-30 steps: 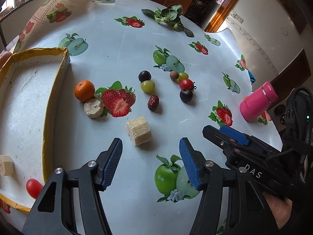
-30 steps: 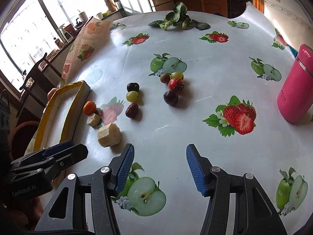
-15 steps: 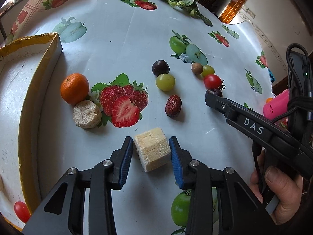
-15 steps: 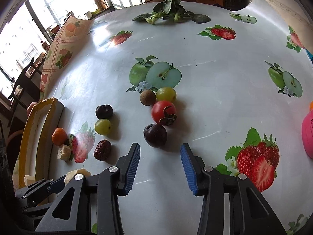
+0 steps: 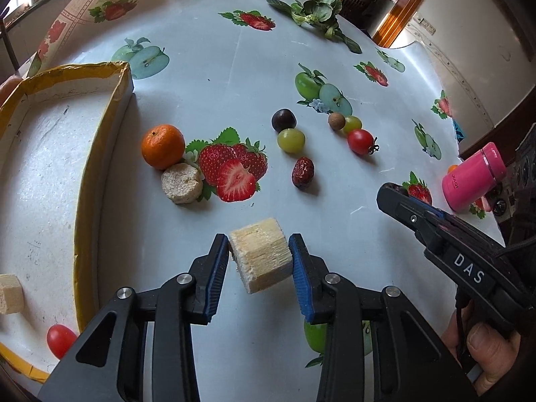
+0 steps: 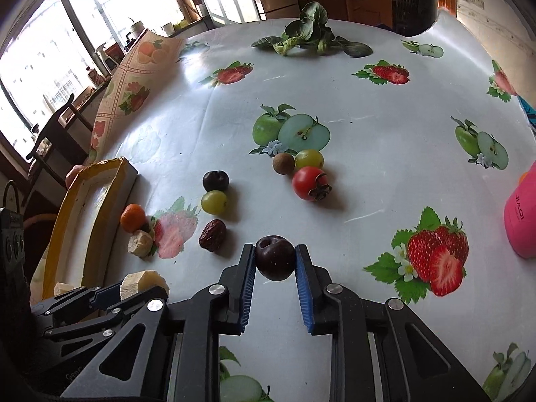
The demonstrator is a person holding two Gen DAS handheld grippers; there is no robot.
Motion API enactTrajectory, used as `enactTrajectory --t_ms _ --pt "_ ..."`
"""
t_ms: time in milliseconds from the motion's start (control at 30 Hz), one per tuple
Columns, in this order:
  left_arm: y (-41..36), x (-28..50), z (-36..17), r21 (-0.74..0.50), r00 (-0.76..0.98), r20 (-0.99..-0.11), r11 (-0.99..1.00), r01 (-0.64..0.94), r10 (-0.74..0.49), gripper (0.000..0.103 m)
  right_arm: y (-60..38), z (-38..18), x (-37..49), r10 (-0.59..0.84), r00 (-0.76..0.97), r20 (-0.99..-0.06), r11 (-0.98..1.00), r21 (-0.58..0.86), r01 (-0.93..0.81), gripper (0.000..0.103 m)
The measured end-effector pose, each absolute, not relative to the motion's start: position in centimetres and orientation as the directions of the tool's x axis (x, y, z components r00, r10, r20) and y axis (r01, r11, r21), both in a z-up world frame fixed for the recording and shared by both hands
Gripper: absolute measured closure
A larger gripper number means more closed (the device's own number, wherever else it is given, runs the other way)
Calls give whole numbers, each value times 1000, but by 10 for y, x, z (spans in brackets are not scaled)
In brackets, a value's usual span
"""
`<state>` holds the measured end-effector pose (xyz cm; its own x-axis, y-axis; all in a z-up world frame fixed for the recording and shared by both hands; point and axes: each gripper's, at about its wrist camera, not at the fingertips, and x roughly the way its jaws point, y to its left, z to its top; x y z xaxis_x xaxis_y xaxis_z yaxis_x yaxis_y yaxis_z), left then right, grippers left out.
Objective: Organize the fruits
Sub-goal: 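Grasp the cream cube with the left gripper while the right gripper grasps a dark cherry, then carry the cube and cherry into the tray and open both grippers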
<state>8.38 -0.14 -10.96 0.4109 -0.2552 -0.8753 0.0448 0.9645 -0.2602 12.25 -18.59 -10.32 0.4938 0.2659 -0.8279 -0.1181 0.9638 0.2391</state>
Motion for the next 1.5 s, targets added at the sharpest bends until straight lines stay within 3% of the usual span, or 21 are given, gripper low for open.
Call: enactTrajectory --t_ms 500,1500 --pt "44 45 -80 -224 474 -855 974 25 -209 68 -139 -67 53 344 480 -807 938 272 -215 79" --pt "114 21 -69 -213 512 -846 975 -67 -150 68 -55 -54 33 429 429 -795 888 283 -363 79"
